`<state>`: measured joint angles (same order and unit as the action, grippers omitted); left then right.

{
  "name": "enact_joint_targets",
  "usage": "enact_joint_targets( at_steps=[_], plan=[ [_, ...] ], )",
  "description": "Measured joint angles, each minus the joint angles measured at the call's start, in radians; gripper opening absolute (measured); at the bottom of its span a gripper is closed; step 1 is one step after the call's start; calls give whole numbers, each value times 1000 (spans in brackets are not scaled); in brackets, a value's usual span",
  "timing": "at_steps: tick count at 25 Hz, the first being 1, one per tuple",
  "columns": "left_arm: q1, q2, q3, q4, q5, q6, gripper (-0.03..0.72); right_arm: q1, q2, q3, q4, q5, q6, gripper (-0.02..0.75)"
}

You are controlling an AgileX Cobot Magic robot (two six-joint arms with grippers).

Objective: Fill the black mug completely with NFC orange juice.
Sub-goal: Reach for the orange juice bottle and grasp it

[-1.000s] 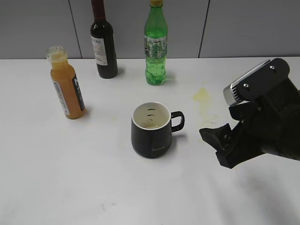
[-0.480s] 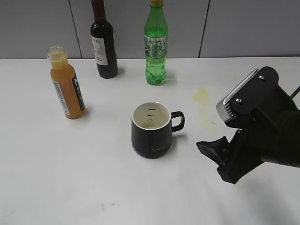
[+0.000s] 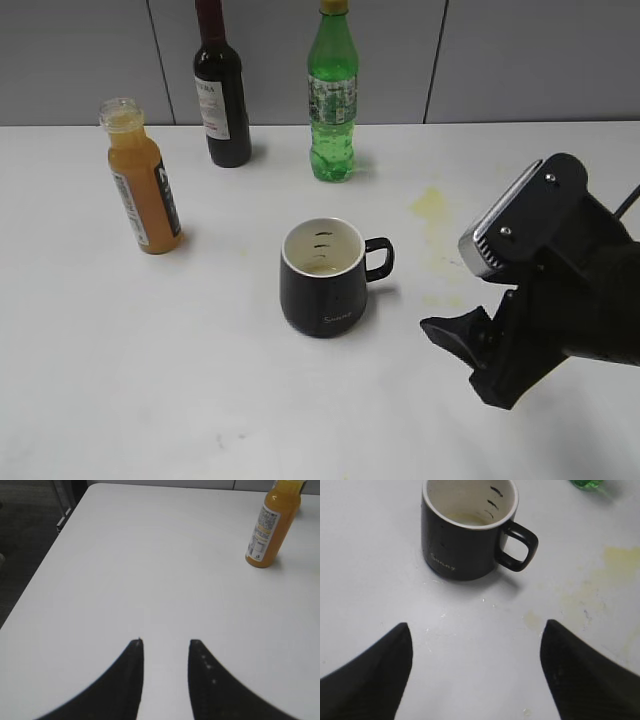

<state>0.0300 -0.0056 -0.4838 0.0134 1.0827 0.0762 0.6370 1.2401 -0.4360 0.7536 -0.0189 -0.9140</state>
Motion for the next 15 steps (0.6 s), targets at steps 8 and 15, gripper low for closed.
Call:
enact_joint_targets(
  at_steps=[8, 15],
  plan=[
    [0, 0, 0, 0, 0, 0, 242, 0, -28, -27, -889, 288, 901, 596],
    [0, 0, 0, 0, 0, 0, 242, 0, -88, -218, -938, 742, 994, 596]
  ],
)
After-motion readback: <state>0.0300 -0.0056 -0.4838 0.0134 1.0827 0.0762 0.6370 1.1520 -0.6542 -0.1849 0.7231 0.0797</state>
